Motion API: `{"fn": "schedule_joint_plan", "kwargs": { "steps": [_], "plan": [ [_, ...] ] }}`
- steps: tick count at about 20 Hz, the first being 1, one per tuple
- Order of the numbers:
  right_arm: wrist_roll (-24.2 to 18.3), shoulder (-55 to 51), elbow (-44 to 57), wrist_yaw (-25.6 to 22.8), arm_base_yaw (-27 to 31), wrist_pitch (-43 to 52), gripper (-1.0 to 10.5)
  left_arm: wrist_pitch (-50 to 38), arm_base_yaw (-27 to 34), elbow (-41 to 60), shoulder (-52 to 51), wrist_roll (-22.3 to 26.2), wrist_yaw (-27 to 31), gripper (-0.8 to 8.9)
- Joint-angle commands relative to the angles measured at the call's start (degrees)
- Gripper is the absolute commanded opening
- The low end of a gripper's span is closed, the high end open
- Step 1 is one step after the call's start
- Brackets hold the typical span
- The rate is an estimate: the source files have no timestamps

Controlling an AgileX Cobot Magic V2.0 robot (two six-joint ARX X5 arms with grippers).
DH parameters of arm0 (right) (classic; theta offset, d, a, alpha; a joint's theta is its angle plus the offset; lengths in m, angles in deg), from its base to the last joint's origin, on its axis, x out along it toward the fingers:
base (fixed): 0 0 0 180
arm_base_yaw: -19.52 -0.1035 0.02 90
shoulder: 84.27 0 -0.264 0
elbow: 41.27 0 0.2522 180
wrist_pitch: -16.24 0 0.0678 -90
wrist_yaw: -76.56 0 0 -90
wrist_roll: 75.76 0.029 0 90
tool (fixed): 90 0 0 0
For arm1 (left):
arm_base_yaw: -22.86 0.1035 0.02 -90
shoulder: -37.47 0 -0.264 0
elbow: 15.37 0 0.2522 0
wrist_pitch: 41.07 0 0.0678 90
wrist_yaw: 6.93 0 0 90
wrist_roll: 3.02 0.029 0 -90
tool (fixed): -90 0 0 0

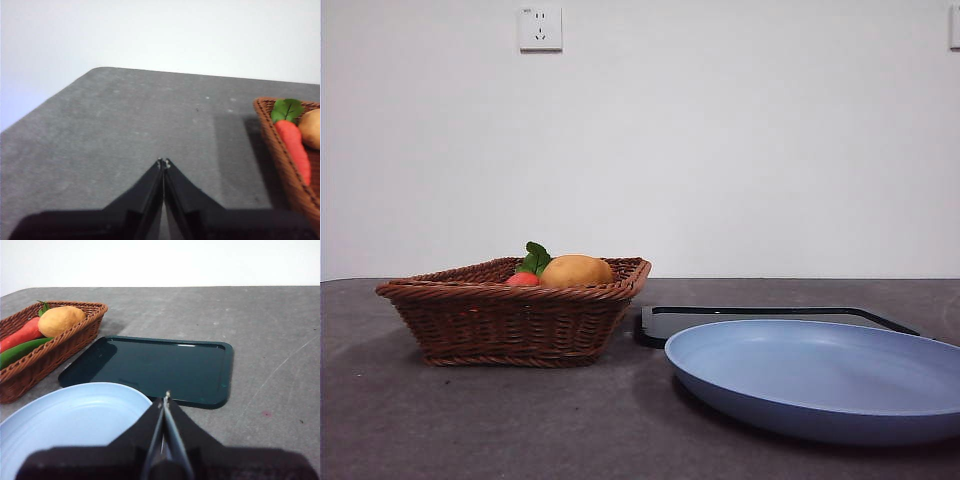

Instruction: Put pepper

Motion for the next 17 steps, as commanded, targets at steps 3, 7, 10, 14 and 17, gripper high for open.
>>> {"fn": "schedule_joint_plan", "kwargs": {
  "steps": [3,7,10,14,17],
  "plan": [
    [9.7,-0.2,0.5,0.1,0.0,2.9,0.1,-2.6,0.2,0.6,-0.2,-6.6,-5.0,0.08],
    [19.0,-0.2,0.3,0.0,0.0,6.2,0.1,-5.6,0.2,0.5,-0.2,-14.1,-11.7,0.07],
    [24.1,0.4,-1.0,-0.2,0.0,6.5,0.1,-4.7,0.2,-0.4,-0.1,-19.3,-16.7,0.07],
    [24.9,3.3,-4.4,-0.2,0.0,6.5,0.1,-0.9,0.2,-3.1,-0.1,-21.1,-20.4,0.07],
    [24.7,7.0,-8.2,-0.2,0.0,6.4,0.1,1.0,0.2,-5.8,0.0,-21.1,-20.6,0.07]
  ]
}}
